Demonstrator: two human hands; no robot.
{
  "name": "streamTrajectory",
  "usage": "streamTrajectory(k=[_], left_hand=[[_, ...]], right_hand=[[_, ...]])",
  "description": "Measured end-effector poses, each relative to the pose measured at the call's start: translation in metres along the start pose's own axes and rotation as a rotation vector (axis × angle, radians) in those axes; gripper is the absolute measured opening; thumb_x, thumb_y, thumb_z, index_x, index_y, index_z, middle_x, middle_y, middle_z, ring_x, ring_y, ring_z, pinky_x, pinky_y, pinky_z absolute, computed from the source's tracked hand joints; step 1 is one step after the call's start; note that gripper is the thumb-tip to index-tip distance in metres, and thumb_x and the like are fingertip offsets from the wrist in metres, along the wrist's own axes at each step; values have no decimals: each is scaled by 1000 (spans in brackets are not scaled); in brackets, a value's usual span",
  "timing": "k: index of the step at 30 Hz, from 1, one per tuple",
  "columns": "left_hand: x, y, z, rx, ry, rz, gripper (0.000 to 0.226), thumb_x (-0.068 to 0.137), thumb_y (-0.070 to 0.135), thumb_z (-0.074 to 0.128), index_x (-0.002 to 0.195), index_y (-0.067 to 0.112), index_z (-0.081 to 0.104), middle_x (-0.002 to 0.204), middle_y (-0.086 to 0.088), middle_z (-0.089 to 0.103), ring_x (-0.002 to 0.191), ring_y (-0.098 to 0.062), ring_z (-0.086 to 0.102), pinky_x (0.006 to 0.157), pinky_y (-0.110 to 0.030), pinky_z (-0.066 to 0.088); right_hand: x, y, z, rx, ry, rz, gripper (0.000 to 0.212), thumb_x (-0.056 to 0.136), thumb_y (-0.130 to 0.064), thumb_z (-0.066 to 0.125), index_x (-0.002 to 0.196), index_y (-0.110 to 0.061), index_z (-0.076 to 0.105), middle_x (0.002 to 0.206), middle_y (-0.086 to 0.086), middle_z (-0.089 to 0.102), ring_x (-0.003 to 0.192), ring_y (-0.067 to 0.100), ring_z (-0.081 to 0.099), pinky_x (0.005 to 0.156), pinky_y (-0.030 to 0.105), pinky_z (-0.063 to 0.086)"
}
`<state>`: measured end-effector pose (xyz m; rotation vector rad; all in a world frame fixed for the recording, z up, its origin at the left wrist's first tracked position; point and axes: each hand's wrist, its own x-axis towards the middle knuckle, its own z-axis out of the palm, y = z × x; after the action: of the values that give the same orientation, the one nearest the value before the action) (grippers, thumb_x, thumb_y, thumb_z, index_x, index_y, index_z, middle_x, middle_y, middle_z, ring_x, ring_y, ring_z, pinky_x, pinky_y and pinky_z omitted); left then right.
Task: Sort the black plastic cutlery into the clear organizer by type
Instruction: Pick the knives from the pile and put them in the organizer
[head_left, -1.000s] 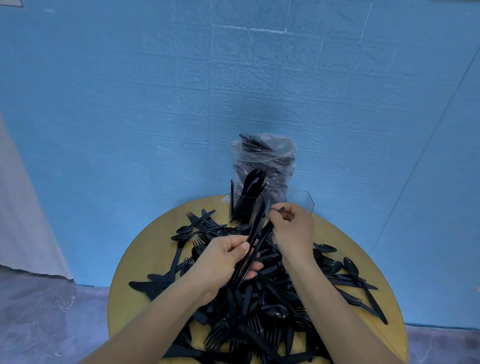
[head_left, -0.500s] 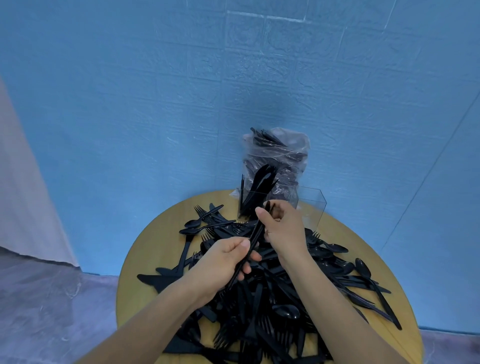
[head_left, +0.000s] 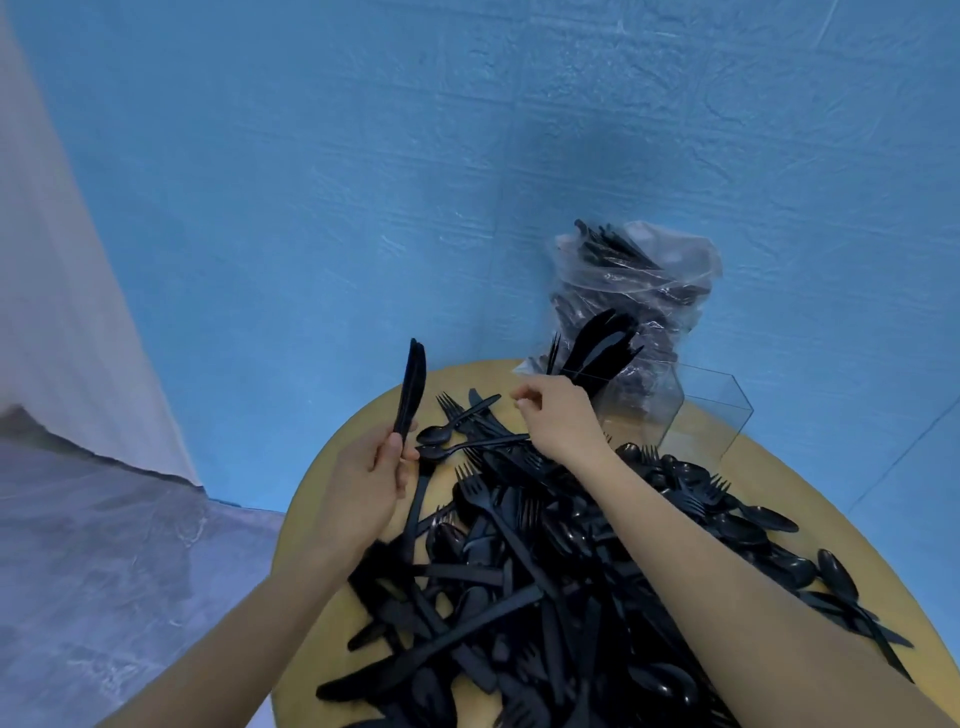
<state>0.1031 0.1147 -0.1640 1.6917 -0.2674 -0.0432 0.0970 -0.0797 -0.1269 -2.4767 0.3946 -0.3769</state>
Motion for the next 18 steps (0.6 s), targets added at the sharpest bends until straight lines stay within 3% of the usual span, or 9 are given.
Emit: streamTrajectory(k=[3,6,9,12,14,16,18], left_hand=[[18,-16,-3,7,48,2,27,102,12,32,110,19,57,76,1,52,59,-9,44,56,-16,42],[30,-32,-1,46,75,17,27,102,11,33,104,22,58,75,0,54,60,-10,46,65,-28,45],[36,-39,4,64,92,64,30,102,11,34,93,28,57,71,1,53,56,-6,45,60,-20,42],[39,-42,7,66,79,71,31,102,12,34,87,22,58,63,-1,49,50,-1,43,53,-11,38],[41,-45,6,59,65,67,30,102,13,33,89,19,60,63,-2,49,50,0,43,54,-12,38],[41,-47,6,70,49,72,30,102,14,33,89,21,59,66,-2,50,51,0,42,55,-15,39],[40,-48,6,97,38,77,30,102,15,33,89,23,58,67,-3,51,52,0,43,58,-19,38]], right_hand=[[23,0,17,-171,-102,-12,27,97,-8,42,115,-6,62,115,13,62,102,26,58,81,30,47],[38,3,34,-276,-204,5,19,94,-4,45,107,-2,59,103,15,62,90,30,59,69,34,46],[45,5,45,-304,-240,51,5,94,-6,47,95,-3,50,93,14,58,82,28,55,63,34,44],[49,8,52,-304,-251,98,15,94,-8,51,81,-9,46,92,12,54,80,26,53,57,28,39],[50,9,51,-276,-248,123,5,94,-8,51,94,-6,55,100,14,57,89,28,57,64,29,45],[49,9,48,-248,-230,134,19,94,-8,52,112,-3,56,109,14,59,98,28,58,78,34,50],[46,9,44,-227,-217,141,20,93,-7,53,112,-1,58,110,14,59,98,29,60,85,39,53]])
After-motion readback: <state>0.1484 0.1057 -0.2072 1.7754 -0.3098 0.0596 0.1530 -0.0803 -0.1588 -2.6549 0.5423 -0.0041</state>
